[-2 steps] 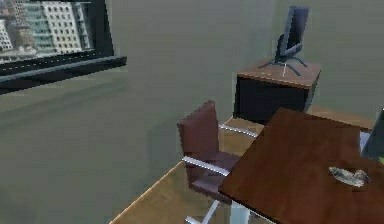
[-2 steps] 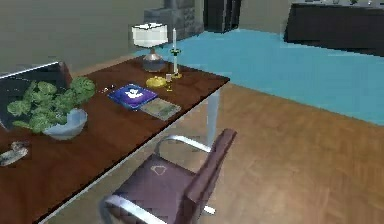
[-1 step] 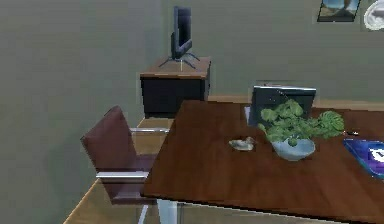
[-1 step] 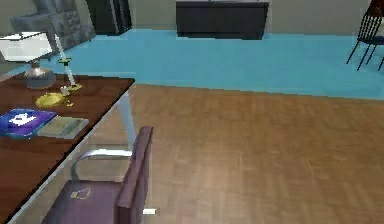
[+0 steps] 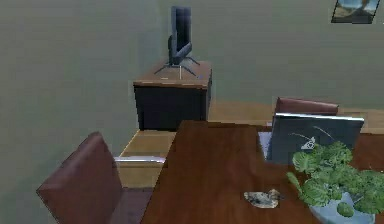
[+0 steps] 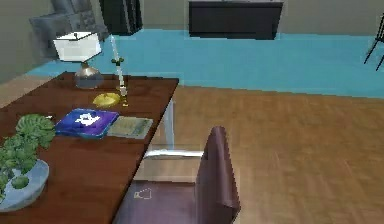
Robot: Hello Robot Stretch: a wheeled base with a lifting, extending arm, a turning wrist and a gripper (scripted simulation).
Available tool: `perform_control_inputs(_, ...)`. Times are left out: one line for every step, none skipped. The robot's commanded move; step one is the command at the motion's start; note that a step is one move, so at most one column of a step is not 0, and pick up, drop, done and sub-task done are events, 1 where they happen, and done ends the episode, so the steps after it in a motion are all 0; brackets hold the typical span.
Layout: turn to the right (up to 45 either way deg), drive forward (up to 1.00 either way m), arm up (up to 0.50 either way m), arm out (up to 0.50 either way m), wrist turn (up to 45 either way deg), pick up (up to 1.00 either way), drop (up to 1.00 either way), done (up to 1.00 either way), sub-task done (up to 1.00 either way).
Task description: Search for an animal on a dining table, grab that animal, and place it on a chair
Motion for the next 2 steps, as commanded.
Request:
perform_control_inputs(-45.0,0.0,0.0,0.0,0.0,0.0,0.0,0.0,0.0)
perform_control_inputs(-18.0,0.0,0.0,0.0,0.0,0.0,0.0,0.0,0.0)
